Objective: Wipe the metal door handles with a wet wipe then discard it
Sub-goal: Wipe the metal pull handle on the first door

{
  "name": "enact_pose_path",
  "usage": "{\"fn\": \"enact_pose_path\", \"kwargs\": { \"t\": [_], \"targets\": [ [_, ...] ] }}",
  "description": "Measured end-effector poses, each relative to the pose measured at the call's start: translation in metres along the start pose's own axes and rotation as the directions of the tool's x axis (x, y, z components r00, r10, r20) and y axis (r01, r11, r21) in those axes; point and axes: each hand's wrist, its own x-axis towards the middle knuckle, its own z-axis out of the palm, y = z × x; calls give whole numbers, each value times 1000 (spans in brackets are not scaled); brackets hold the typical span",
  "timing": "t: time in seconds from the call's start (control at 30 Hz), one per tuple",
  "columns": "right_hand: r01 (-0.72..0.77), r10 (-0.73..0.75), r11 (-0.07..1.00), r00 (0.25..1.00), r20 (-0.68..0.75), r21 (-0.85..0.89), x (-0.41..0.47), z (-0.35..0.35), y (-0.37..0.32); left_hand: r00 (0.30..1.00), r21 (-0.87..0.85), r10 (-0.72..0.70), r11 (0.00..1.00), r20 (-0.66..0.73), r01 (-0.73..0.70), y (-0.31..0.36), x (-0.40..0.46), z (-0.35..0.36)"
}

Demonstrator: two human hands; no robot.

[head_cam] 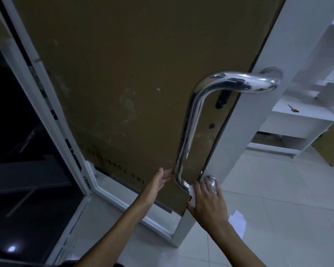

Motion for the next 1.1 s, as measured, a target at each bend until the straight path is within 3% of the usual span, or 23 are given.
{"fn": "enact_pose_path", "kwargs": {
  "t": [0.1,0.23,0.3,0.37,0.4,0.47,0.57,0.67,0.77,0.8,0.83,0.97,1.1],
  "targets": [
    [-20,11,994,996,85,107,6,-3,-13,1000,-11,-19,1000,-23,18,2,4,0],
    [-61,32,922,996,82,381,18,-6,-37,997,-8,-39,999,-68,38,6,9,0],
    [-90,57,760,996,73,644,28,-13,-40,994,-2,-44,999,-96,44,7,10,1],
    [-78,88,466,995,42,881,35,-23,-40,991,12,-41,999,-130,43,9,8,3],
    [-59,93,333,995,30,941,35,-26,-39,989,14,-41,999,-144,43,10,7,6],
    [-5,74,214,997,-11,977,33,-26,-38,984,18,-51,998,-171,55,12,5,11],
    [34,26,275,999,-43,961,27,-13,-34,975,14,-48,999,-215,52,18,1,19],
    [-38,-28,363,998,52,931,26,1,-25,961,18,-60,998,-269,67,25,-2,29],
    [51,-175,686,980,96,726,25,7,-17,934,-12,-65,998,-352,65,32,-6,40],
    [63,-165,734,982,88,676,27,8,-16,923,-16,-51,999,-381,48,33,-8,42],
    [70,-161,701,985,62,710,29,5,-13,908,-16,-27,1000,-418,22,35,-9,45],
    [99,-91,251,993,-78,963,40,-34,-10,848,-32,63,995,-527,-94,49,-14,50],
    [195,-144,-112,967,-210,974,64,-97,-2,776,-17,148,980,-613,-201,74,-20,60]
  ]
}}
